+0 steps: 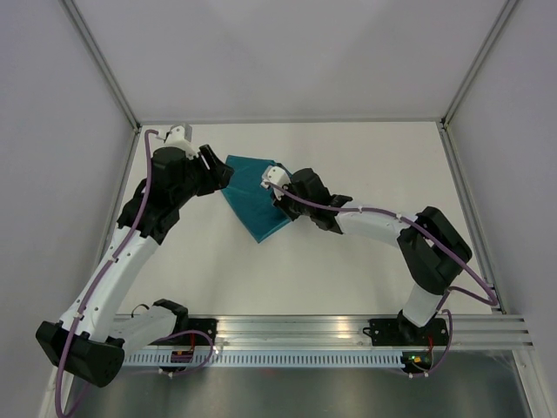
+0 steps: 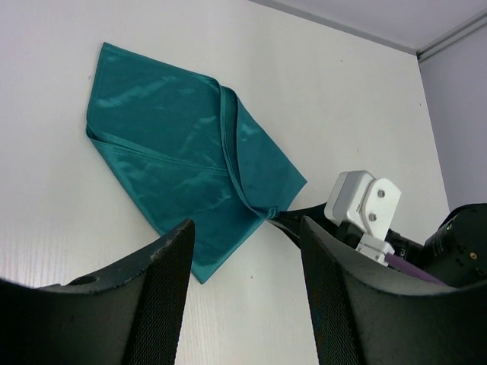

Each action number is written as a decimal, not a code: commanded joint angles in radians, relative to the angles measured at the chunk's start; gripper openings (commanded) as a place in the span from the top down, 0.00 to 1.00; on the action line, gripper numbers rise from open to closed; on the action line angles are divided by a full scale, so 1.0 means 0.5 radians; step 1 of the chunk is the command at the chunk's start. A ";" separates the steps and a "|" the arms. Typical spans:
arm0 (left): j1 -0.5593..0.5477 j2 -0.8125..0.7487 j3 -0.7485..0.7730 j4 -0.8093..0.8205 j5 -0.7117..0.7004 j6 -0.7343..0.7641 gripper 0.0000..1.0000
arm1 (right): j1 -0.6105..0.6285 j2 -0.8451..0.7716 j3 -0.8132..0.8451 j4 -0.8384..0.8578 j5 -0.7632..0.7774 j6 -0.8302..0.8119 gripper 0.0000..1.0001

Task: Fold the napkin, place the utensils inside, and roll it up
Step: Fold the napkin, then roll the napkin with the utensil

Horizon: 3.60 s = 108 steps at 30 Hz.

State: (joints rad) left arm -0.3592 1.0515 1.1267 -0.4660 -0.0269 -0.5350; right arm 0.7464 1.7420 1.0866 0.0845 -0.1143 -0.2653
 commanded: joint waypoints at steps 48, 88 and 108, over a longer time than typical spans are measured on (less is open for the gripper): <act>0.111 0.326 -0.348 0.425 -0.010 -0.408 0.39 | -0.231 0.056 0.284 -0.340 -0.078 0.009 0.52; 0.261 1.563 -0.183 0.769 -0.014 -0.584 0.63 | -0.680 0.517 0.499 -0.911 -0.655 0.181 0.53; 0.169 2.164 0.737 0.355 0.468 -0.065 0.60 | -0.732 0.308 0.309 -1.049 -0.870 0.506 0.53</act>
State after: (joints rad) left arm -0.2508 2.0911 1.4120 -0.2008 0.1253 -0.6701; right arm 0.3840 1.9442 1.2484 -0.4129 -0.5018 -0.0639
